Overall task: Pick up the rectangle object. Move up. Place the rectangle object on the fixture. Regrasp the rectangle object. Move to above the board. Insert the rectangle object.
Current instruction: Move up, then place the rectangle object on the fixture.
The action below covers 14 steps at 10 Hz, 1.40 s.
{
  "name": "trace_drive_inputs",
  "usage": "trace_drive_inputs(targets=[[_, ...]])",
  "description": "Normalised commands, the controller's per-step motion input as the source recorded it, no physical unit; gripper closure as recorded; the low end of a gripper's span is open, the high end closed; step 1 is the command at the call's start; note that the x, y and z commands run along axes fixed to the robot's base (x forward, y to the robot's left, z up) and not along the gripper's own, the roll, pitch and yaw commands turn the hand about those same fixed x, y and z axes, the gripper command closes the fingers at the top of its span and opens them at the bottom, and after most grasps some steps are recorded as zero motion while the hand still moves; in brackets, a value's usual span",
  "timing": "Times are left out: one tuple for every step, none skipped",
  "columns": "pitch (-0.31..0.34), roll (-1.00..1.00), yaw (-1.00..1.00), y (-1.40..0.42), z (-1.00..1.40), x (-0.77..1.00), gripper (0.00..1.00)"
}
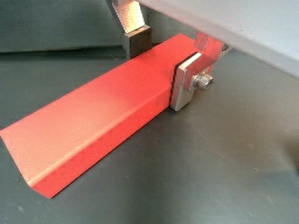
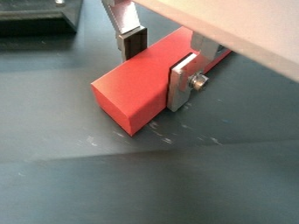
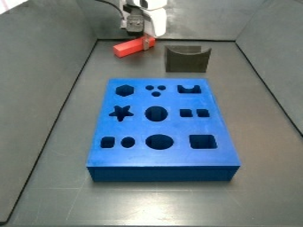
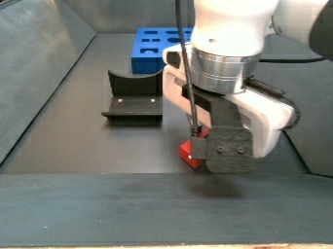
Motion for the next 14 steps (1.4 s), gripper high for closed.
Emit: trace_drive_inputs(targets=[[0.020,0.00,0.04,0.05,1.00,-0.07,1.00],[0.031,0.00,0.04,0.04,1.00,-0.08,1.00],[0.033,0.00,0.02,0.02,0.87,-0.06,1.00],[0.038,0.00,0.01,0.01,0.73,-0.05,1.00],[0.048,0.01,0.00,0.01,0.55,-0.03,1.00],[0.052,0.01,-0.01,0.01,0.45,-0.03,1.00],[0.056,0.03,-0.02,0.00,0.20,-0.03,1.00],[0.000,0.00,0.00,0.00,1.00,0.00,1.00],[-0.014,0.01,0.00,0.00,1.00,0.01,1.00],[0.018,0.01,0.00,0.00,1.00,0.00,1.00],[0.030,0.01,-0.01,0.00,1.00,-0.01,1.00],[0.042,0.02,-0.01,0.00,1.00,-0.02,1.00],[0.050,0.02,-0.02,0.01,1.00,-0.03,1.00],[0.053,0.03,-0.02,0.01,0.99,-0.03,1.00]])
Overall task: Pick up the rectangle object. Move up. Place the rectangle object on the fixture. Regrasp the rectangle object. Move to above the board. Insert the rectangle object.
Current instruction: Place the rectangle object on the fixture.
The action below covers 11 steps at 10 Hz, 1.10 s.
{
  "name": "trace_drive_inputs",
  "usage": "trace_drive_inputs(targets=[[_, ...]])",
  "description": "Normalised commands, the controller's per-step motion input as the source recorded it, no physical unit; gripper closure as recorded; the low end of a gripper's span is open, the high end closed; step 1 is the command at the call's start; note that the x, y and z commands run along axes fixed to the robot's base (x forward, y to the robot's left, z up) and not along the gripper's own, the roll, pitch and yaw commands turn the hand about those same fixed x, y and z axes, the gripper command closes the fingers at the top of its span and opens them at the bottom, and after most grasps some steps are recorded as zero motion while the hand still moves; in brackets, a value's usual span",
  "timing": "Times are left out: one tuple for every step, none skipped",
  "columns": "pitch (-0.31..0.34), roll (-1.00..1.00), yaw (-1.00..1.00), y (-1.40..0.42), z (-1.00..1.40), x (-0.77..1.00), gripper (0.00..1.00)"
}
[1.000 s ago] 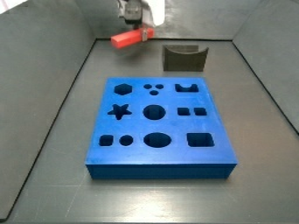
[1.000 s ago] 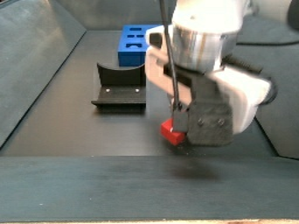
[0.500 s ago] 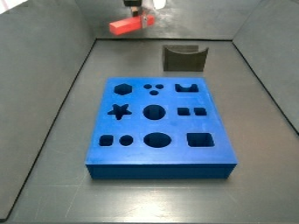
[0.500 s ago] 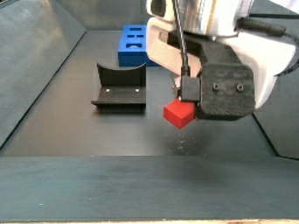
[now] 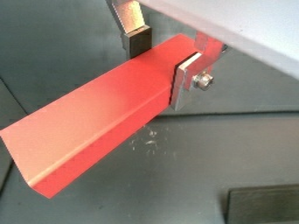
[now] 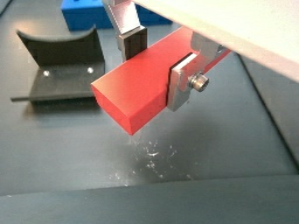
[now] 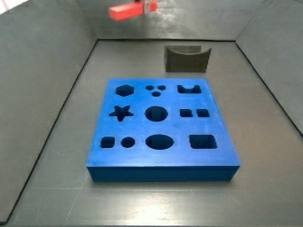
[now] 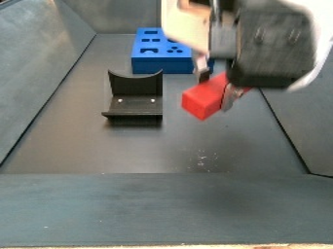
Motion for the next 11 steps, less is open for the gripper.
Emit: trace_drive_inputs(targets=[[0.063,0.03,-0.02,0.01,0.79,-0.03,1.00],[0.070,0.04,-0.01,0.01,0.64,-0.02,1.00],[0.082,0.04,-0.01,0.01,0.44,-0.01,1.00],[0.088,0.04,-0.01,0.01,0.33,-0.01,1.00],[0.219,-0.07,1.00,-0.47,-0.27,1.00,1.00],[0.222,-0.07,1.00,-0.46,-0.29,1.00,1.00],[0.227,-0.06,1.00,-0.41,-0.27,1.00,1.00],[0.236,-0.07,1.00,-0.35,-0.22,1.00,1.00],[0.256,-0.07,1.00,-0.30,-0.19,1.00,1.00],[0.268,-0.07,1.00,-0.28,-0.18,1.00,1.00],[0.296,-0.08,1.00,-0.24,-0.15,1.00,1.00]])
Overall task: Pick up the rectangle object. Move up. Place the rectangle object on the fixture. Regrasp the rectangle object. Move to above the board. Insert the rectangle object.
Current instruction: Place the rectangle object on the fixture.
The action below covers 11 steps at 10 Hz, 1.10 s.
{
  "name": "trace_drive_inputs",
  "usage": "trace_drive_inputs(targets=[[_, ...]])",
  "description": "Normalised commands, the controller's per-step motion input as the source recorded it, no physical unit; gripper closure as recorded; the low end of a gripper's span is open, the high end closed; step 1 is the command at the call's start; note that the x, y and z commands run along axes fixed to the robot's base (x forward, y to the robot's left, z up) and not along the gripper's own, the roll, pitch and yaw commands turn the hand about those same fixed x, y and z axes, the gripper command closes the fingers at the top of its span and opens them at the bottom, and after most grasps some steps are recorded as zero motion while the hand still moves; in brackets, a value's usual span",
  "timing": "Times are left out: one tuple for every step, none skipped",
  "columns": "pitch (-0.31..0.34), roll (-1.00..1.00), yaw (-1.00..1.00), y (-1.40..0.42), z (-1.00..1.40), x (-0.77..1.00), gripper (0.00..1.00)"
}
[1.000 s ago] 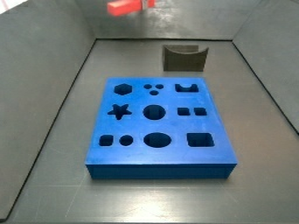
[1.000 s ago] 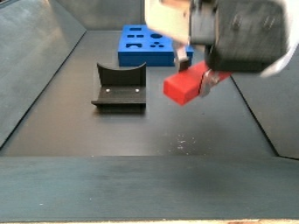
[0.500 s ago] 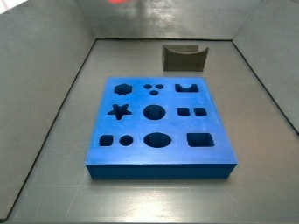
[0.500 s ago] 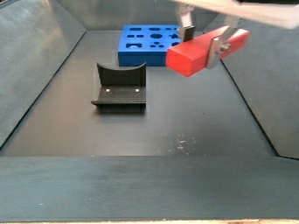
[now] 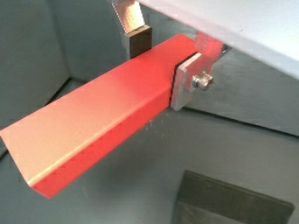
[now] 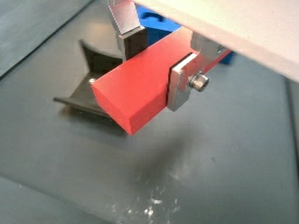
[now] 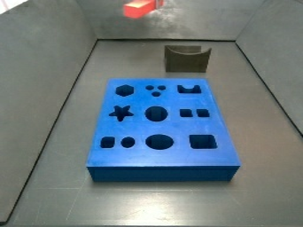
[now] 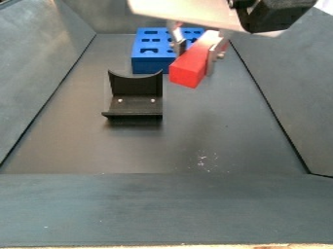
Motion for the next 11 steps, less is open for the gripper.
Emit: trace_drive_inputs(targets=[[0.317,-0.08,1.00,-0.21,-0.13,1.00,1.00],[0.352,-0.08,1.00,-0.17,-0.11,1.00,1.00],[0.393,-0.09,1.00,-0.15,-0.09,1.00,1.00],[0.388,-0.07,0.86,-0.12,-0.08,1.00,1.00],[0.327,-0.05,0.62,-0.10,-0.07,1.00,1.00],[0.255,-0.02,0.35,-0.08,-0.06,1.00,1.00],[0.217,-0.01,0.23,-0.07,-0.05,1.00,1.00],[0.185,0.00,0.13,-0.05,-0.04,1.00,1.00],[-0.132,-1.00,0.09,-0.50,0.69,1.00,1.00],[-0.131,-1.00,0.08,-0.50,0.73,0.99,1.00],[-0.111,-1.00,0.06,-0.25,0.56,0.81,1.00]])
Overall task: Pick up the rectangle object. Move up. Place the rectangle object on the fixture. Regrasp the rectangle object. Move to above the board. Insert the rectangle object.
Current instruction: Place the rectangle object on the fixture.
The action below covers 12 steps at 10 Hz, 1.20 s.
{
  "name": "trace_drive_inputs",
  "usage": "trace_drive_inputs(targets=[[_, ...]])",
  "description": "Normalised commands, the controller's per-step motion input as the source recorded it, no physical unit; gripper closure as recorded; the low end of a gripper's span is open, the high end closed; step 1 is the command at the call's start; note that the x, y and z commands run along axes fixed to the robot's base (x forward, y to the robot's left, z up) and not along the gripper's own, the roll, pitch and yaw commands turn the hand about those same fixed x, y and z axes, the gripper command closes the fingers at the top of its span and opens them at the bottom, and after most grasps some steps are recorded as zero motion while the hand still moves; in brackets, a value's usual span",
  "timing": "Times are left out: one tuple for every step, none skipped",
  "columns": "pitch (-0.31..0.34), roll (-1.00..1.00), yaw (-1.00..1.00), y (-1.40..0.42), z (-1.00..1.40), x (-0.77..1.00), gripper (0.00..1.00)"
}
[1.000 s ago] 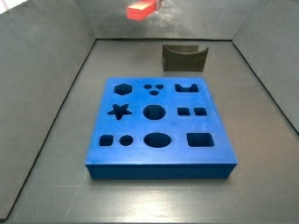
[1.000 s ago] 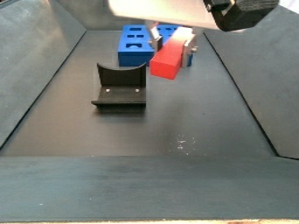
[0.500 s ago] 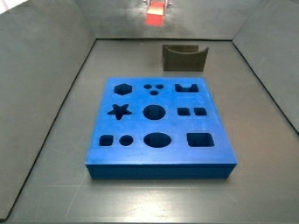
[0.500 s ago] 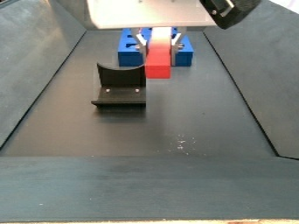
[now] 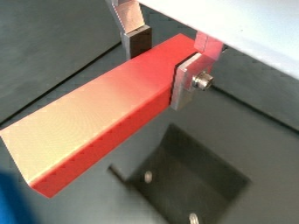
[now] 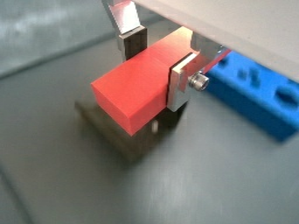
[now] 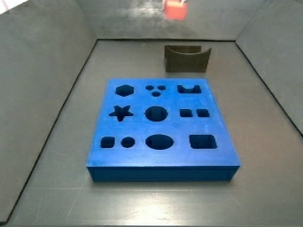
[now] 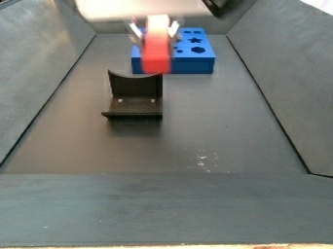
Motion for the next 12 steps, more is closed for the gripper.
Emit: trace_drive_inputs(targets=[[-0.085,-1.00,0.05,-0.13,0.37,0.65,1.00],[-0.044,-1.00,0.05,-0.05,0.12,0.47,1.00],[-0.020,-1.00,0.05,-0.02,0.05,0.41,1.00],[0.052,-0.88,0.04,0.02,0.04,0.31,1.00],[0.093,-0.71,0.02,0.03,0.03,0.25,1.00],[0.121,-0.49,-0.01,0.05,0.00,0.18,1.00],[0.132,-0.33,-0.03,0.05,0.00,0.13,1.00],[0.111,-0.21,-0.05,0.03,0.01,0.07,1.00],[-0.011,-1.00,-0.05,0.08,-1.00,0.12,1.00],[-0.020,-1.00,-0.07,0.08,-1.00,0.12,1.00],[-0.002,-1.00,-0.07,0.09,-1.00,0.13,1.00],[0.024,-1.00,-0.07,0.09,-1.00,0.14,1.00]])
